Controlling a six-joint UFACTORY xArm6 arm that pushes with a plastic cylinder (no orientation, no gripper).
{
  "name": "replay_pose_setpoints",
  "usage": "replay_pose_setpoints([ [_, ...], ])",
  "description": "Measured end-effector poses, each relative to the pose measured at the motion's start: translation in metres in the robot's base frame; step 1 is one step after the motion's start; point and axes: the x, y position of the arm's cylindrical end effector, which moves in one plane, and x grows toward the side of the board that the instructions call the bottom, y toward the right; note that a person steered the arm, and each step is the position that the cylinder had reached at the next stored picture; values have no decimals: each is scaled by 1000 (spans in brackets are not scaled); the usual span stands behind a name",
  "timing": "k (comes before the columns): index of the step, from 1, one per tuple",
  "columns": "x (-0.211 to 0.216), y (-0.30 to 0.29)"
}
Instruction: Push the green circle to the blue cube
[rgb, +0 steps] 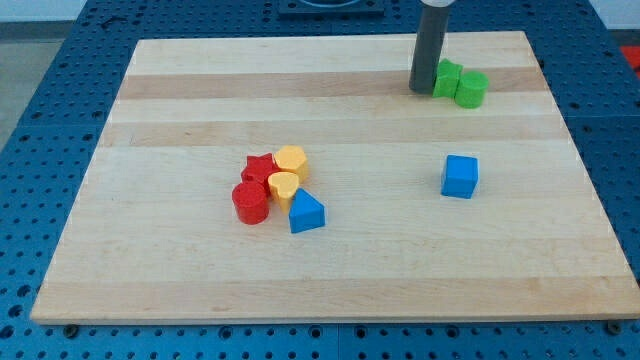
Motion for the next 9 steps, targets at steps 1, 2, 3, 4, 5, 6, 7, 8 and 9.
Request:
replay_pose_setpoints([
  [1, -14, 0],
  [2, -64, 18],
  [3, -77, 33],
  [4, -70, 65],
  [5, -46, 65],
  [6, 0, 60],
  [7, 27, 48],
  [8, 42, 44],
  [9, 89, 38],
])
